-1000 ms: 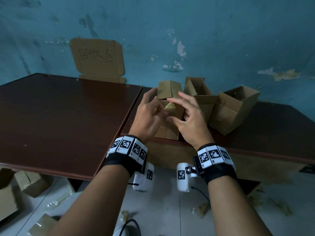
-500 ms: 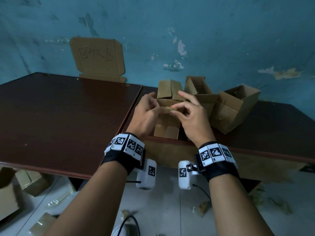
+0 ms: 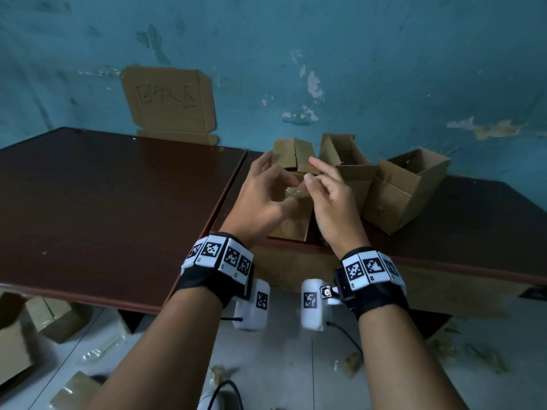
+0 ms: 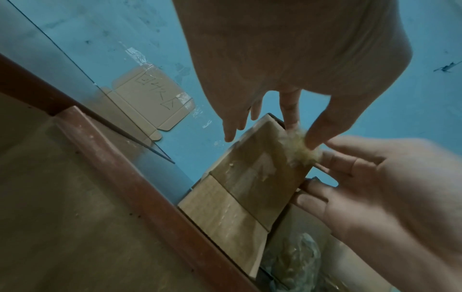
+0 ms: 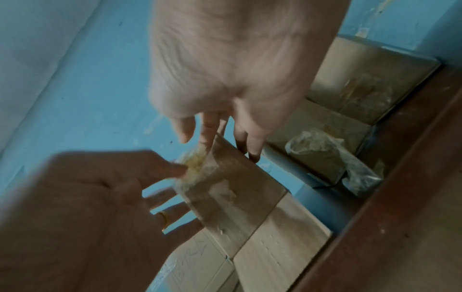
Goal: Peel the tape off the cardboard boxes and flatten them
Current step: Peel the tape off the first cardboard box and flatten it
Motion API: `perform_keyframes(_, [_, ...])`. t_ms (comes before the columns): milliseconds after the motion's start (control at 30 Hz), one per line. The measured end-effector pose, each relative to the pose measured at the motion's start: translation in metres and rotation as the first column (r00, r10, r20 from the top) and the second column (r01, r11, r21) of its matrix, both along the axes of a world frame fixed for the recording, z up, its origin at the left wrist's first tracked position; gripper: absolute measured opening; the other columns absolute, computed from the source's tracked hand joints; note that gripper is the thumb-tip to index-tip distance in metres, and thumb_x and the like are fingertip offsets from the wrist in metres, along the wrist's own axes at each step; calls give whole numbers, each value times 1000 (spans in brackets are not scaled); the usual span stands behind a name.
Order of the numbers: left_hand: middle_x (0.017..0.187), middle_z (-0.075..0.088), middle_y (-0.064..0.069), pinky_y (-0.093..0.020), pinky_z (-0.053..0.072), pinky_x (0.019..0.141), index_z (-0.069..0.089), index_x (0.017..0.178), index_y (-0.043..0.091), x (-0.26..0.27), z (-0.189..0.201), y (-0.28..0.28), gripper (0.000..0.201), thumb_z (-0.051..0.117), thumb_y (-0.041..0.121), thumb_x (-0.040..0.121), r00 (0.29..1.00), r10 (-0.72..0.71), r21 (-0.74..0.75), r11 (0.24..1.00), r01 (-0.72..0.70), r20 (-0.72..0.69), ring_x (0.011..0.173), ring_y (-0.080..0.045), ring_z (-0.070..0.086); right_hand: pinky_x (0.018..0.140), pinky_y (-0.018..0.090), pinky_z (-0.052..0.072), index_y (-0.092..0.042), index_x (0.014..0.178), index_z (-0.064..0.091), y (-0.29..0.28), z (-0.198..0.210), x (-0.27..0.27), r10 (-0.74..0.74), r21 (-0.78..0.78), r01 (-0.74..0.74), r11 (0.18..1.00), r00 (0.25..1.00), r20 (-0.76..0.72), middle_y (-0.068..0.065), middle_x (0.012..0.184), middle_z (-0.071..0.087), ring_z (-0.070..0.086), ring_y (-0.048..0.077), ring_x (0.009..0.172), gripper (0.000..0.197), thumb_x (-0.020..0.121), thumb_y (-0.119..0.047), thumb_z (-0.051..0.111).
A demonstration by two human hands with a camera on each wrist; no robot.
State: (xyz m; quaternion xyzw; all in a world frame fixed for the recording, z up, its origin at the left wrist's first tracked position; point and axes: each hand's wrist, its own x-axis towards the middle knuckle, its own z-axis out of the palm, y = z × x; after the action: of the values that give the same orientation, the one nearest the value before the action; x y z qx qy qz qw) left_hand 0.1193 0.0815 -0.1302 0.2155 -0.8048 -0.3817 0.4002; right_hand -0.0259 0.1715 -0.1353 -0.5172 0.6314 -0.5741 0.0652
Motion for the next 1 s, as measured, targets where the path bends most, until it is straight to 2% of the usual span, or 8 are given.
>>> perform_keyframes(100, [171,25,-2,-14,28,113,73,110,18,2,1,-2,16,77,19,95,999,41,-61,997,-40,9,158,-12,25,122,37,38,-15,96,78,4,4,3,76,-25,-73,997,991,109,-14,154,53,47,0,143,14,101,-23,69])
perform_keyframes(200, [174,20,0,-9,22,109,74,109,19,5,5,-3,14,77,27,97,999,35,-48,998,-35,-4,154,-4,22,123,46,37,-24,101,79,10,10,2,46,-7,-45,999,998,49,-12,154,53,44,2,145,11,92,-29,78])
perform_keyframes(400, [176,15,2,-51,15,129,78,99,15,6,10,-3,33,60,41,107,999,50,-106,993,-48,21,162,-21,7,109,33,53,-21,121,80,21,21,4,-38,-132,30,991,997,-61,-6,130,68,63,6,124,33,89,-29,85])
perform_keyframes(500, [174,19,-1,-47,20,126,80,100,11,1,9,-1,42,53,41,110,997,74,-168,983,-68,31,156,-16,13,95,35,61,-16,123,79,24,26,2,49,-164,-49,985,999,-7,-1,109,75,74,17,100,37,87,-15,88])
perform_keyframes(667, [168,31,-5,-52,28,122,67,83,17,-9,7,8,39,57,45,107,991,130,-192,973,-126,8,151,-23,25,86,28,61,-11,101,81,41,36,-8,81,-97,-82,992,997,-10,6,100,77,75,19,93,22,82,-6,89])
perform_keyframes(833, [145,45,-5,-43,43,112,56,105,13,-11,3,10,30,63,42,105,968,214,-144,962,-231,-129,133,-20,44,73,23,54,-18,86,74,57,30,-30,-132,96,137,986,990,-56,1,90,73,69,13,84,15,83,-11,86])
perform_keyframes(933, [124,46,-4,-47,48,101,50,115,12,-13,-2,8,36,70,37,101,949,294,-113,945,-307,-114,112,-22,47,67,23,47,-19,87,71,57,12,-45,-241,372,301,878,949,-201,-1,89,68,66,15,86,15,87,-10,83])
perform_keyframes(1000, [121,45,-4,-45,48,102,47,118,12,-15,-3,8,40,72,37,99,941,322,-72,941,-331,-106,112,-23,47,64,24,46,-19,84,70,54,-3,-53,-285,441,362,822,930,-232,0,85,67,67,18,84,16,89,-8,81])
